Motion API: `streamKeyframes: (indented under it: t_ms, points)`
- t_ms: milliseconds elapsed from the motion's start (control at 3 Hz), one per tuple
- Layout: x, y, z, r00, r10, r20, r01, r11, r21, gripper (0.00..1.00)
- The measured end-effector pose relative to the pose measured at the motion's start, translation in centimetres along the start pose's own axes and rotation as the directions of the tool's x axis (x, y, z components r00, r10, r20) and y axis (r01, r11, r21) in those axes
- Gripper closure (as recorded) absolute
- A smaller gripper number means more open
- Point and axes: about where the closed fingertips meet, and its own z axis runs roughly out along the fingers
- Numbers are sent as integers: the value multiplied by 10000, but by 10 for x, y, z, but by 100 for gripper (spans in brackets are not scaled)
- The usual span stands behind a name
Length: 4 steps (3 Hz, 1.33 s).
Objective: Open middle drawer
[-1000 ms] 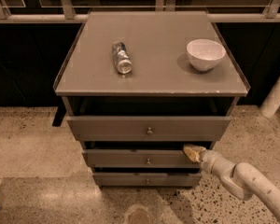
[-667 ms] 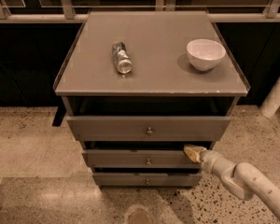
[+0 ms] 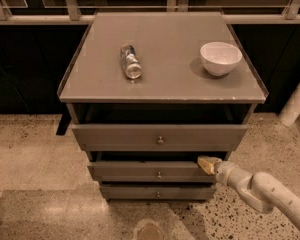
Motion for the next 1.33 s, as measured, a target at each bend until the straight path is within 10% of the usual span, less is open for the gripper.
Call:
streamKeyframes:
  t_ms: [667,1333]
  points:
    - [-32,4,20,9897,-1264,-672,1313,9886,742,100]
    - [-29,6,20,9878,-1340,-791,1407,9863,865,100]
